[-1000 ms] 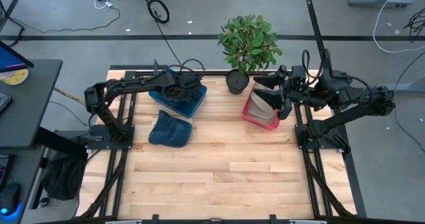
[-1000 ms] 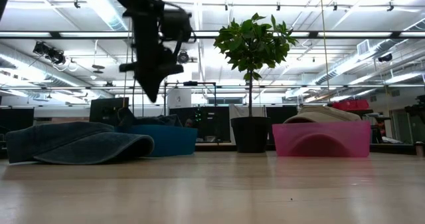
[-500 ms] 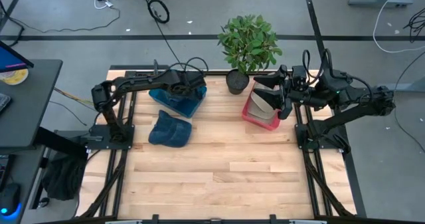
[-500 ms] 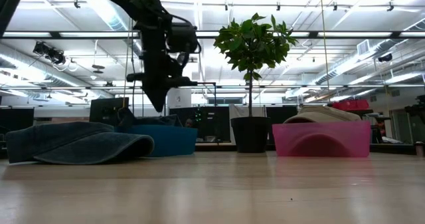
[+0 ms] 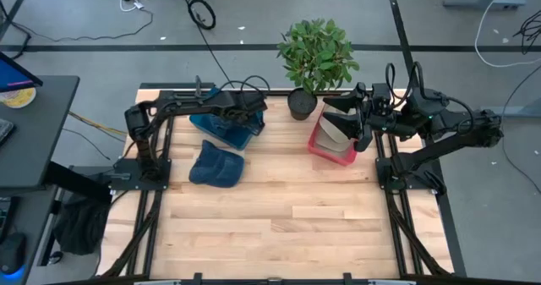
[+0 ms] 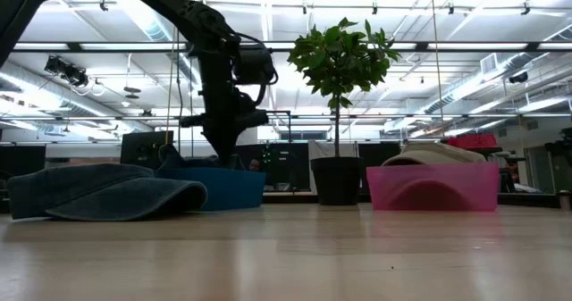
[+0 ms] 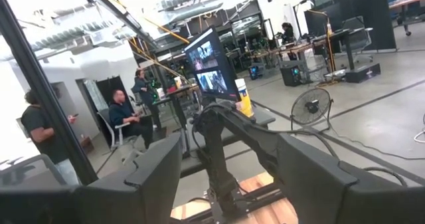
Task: Pick & Place hat
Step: Put the right blue cap into the blue bin
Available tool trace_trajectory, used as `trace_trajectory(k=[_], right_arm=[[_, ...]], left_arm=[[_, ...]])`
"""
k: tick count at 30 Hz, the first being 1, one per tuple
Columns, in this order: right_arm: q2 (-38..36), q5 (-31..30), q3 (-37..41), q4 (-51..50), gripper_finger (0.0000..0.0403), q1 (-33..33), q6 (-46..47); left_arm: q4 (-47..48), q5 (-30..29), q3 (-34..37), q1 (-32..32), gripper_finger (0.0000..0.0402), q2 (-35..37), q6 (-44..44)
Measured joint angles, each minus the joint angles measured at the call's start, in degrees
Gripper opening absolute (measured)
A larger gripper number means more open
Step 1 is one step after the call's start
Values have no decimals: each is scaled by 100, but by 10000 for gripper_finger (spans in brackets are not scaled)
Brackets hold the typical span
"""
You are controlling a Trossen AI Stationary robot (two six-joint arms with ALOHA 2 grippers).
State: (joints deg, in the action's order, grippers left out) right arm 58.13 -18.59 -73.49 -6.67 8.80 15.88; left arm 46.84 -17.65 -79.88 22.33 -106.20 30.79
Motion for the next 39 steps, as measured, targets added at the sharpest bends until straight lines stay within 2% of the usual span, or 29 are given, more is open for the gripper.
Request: trace_trajectory(k=[3, 7, 11, 23, 28, 30, 34, 39], right_arm=[[0, 0, 0, -3, 249, 0, -44], [0, 1, 0, -47, 249, 1, -46], [0, 0, 0, -34, 249, 0, -48], [0, 2, 0, -29, 249, -18, -261], [1, 3, 0, -43, 249, -178, -286], [16, 5, 0, -50, 249, -266, -286], [26, 15, 0, -53, 249, -376, -280], [28, 24, 0, -45, 249, -488, -29]], left_arm=[[-107, 38, 0, -43, 2, -248, 33], [-96, 439, 2, -91, 2, -686, 177], [-77, 417, 4, -256, 2, -812, 301], [34, -684, -2, -702, 2, 189, 647], [710, -1526, -7, -694, 2, 416, 951], [1242, -1649, 1, -582, 2, 393, 1124], [1253, -1349, 257, -321, 2, 246, 1058], [527, -951, 578, -122, 2, 265, 879]])
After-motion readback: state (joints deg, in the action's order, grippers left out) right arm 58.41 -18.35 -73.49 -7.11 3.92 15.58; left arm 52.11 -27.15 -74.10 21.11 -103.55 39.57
